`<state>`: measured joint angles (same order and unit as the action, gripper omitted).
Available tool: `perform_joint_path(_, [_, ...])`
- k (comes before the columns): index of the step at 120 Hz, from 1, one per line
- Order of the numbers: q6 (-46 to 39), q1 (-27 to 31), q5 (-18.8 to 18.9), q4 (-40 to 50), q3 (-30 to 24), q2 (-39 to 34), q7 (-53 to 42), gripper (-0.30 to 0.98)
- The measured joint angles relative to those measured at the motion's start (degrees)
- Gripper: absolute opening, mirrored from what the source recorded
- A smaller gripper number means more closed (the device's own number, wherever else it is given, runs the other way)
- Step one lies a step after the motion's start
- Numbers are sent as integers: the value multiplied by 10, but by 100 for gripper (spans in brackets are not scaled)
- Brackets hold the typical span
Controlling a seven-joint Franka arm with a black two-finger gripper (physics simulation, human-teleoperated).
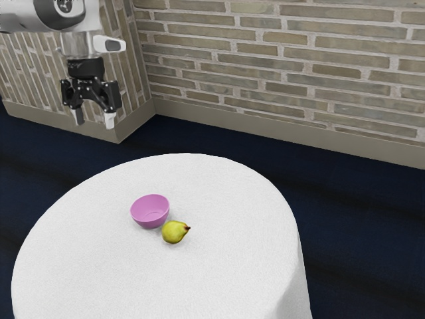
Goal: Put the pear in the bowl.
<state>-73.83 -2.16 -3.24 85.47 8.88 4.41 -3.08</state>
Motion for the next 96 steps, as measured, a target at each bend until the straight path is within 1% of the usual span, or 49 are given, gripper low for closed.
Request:
perform_joint_path(15, [-86,-8,-1,15,2,3,-6,67])
perform_joint_path(23, [-115,-13,-4,55,1,-2,5,67])
perform_joint_path(33, [-143,-18,-23,108,0,-1,35,67])
perform_joint_path(47, [-194,-48,-40,185,-4,3,100,67])
perform_joint_path(57, [-231,-69,-55,207,-4,27,152,67])
perform_joint_path(71, [-279,-70,-76,225,-4,59,227,67])
perform_joint_path(96, [-367,-76,-90,292,-4,65,369,67])
